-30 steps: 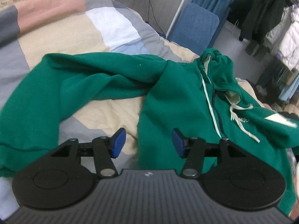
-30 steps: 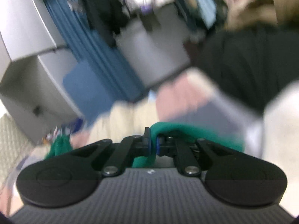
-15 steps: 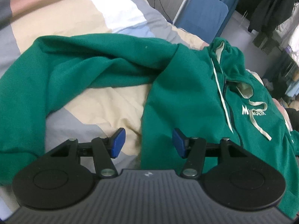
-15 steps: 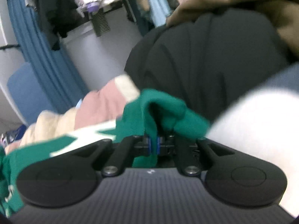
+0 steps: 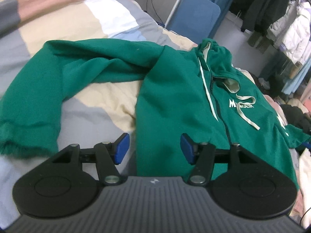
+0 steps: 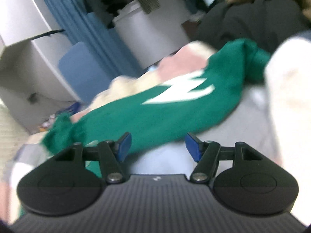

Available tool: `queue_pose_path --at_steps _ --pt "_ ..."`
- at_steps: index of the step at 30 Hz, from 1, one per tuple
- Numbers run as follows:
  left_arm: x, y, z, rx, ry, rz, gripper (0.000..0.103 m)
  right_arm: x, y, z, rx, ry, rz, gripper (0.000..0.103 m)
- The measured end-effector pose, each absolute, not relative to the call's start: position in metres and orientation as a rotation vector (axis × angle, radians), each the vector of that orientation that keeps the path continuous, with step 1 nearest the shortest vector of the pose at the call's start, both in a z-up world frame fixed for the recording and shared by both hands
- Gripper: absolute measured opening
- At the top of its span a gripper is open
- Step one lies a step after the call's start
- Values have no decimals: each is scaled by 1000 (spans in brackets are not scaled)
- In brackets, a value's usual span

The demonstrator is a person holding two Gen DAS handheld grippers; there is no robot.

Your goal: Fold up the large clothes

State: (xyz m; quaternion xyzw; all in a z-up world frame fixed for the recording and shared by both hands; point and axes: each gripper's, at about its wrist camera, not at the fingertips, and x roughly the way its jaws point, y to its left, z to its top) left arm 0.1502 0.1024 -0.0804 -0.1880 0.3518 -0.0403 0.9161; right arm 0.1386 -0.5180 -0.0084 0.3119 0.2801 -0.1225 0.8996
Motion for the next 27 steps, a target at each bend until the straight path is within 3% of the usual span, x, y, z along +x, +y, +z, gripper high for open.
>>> queue_pose_path --at_steps 2,5,12,15,21,23,27 --pt "139 102 -79 -395 731 -94 68 133 -489 -9 695 713 -279 66" --pt "127 101 -76 -377 742 -104 68 116 -457 -13 824 754 -231 66" --pt "115 98 -81 -384 786 -134 73 91 -397 -25 642 834 -155 64" --pt "120 97 -87 -381 813 -137 73 83 -389 -30 554 887 -163 79" --pt "126 95 -100 -425 868 -161 76 90 -377 -46 484 929 -100 80" --pt "128 91 -104 -434 896 -206 76 95 -371 -52 463 960 -61 75" --pt "125 77 -100 -382 888 -246 75 96 -356 -48 371 983 -22 44"
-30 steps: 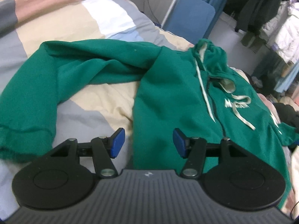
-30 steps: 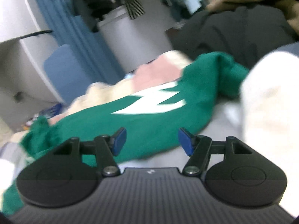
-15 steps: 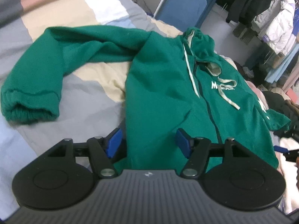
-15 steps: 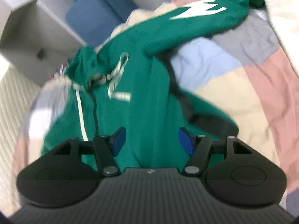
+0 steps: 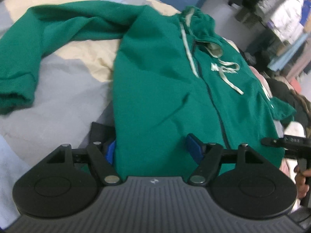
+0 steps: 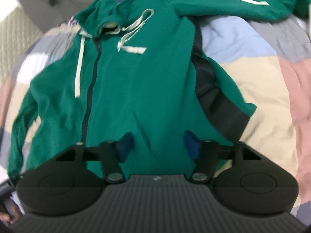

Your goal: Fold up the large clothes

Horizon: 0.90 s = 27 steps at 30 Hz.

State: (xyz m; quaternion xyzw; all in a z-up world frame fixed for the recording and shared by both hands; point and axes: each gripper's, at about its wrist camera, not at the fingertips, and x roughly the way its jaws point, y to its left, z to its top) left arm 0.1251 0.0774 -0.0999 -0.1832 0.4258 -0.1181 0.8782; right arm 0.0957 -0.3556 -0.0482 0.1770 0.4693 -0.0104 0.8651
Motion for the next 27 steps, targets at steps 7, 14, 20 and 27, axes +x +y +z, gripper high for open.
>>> queue_pose_path --at_steps 7,14,20,27 --pt "117 76 -83 -360 803 -299 17 81 -356 -9 391 814 100 10" --pt "142 109 -49 -455 617 -364 13 117 -357 34 414 636 165 10" --pt "209 136 -60 -577 596 -302 13 204 -331 35 329 621 186 10" --pt "270 146 -110 -595 685 -191 14 302 -294 -37 222 729 154 10"
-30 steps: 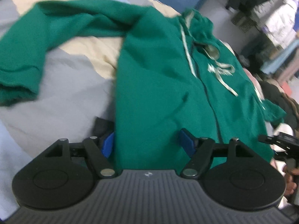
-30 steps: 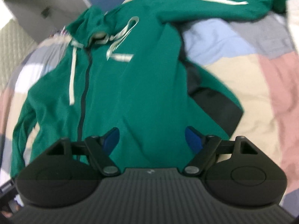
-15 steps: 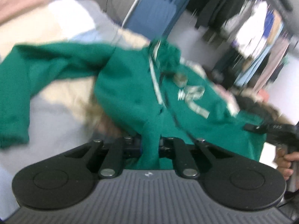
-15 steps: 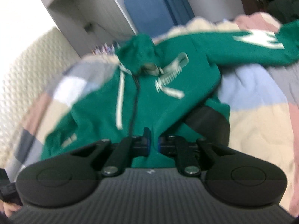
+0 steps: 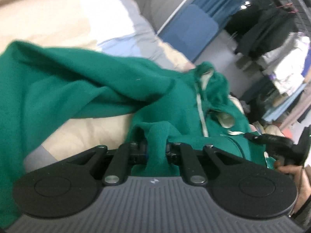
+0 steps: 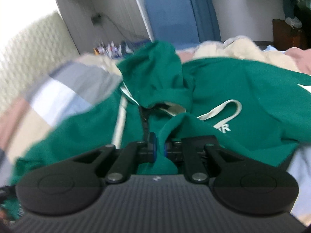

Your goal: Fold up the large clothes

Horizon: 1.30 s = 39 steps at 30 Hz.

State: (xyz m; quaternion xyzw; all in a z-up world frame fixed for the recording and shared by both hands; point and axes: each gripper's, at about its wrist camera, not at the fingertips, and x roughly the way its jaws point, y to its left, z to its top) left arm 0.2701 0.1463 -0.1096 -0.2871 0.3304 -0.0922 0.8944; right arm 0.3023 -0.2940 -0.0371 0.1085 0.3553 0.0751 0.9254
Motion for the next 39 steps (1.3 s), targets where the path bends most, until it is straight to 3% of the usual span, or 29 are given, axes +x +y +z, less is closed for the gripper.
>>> queue_pose_path --at_steps 6,12,14,16,17,18,21,25,34,39 --pt "301 150 -149 -646 740 -181 15 333 -294 -94 251 762 135 10" --pt "310 156 -159 -713 743 -198 18 318 -303 -83 318 746 152 12" --pt "304 155 -156 -712 748 -206 25 307 -307 -71 339 754 167 20" --pt "294 154 -149 -691 746 -200 44 290 -310 -59 371 746 198 38" --pt "289 154 -145 -682 749 -191 57 277 -312 -52 396 734 212 42" --pt "283 154 -142 -678 746 -179 58 266 -314 -47 419 726 223 48" --pt "260 159 -129 -684 733 -169 59 235 -319 -35 471 710 230 50" --pt "227 166 -118 -695 719 -116 61 195 -330 -26 474 705 192 77" --pt "201 166 -113 -698 710 -100 61 168 -367 -38 604 758 85 75" --pt "209 161 -118 -675 716 -97 60 191 -376 -59 591 770 88 65"
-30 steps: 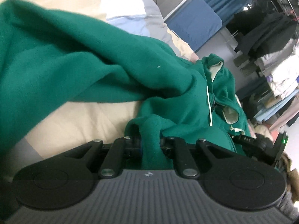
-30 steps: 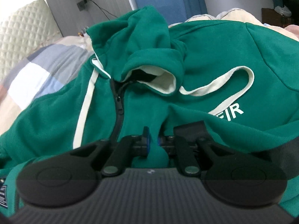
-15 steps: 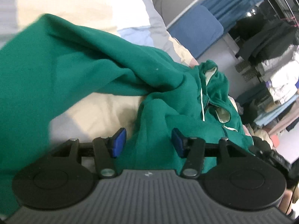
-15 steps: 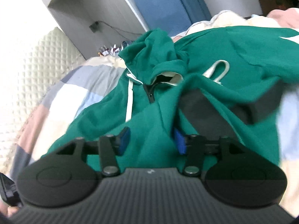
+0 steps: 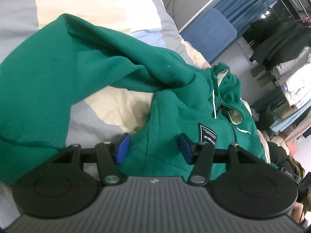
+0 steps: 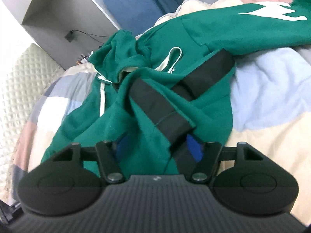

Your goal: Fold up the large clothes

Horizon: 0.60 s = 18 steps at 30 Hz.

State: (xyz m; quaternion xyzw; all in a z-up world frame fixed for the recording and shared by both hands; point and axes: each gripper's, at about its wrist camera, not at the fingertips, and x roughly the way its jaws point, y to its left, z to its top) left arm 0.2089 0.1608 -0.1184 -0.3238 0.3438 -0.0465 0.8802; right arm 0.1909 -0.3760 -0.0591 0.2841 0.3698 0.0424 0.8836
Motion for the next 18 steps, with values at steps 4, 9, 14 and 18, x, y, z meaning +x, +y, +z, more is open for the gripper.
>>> queue_pose_path --at_steps 4,9,14,18 --pt "221 153 -123 -649 725 -113 50 211 -373 -67 527 763 108 46" --pt "230 145 -122 -608 712 -144 13 218 -366 -71 434 785 87 23" --pt "223 147 -104 -601 671 -198 9 198 -360 -37 437 720 117 17" --pt "195 154 -72 -619 583 -285 8 158 -350 16 355 639 162 16"
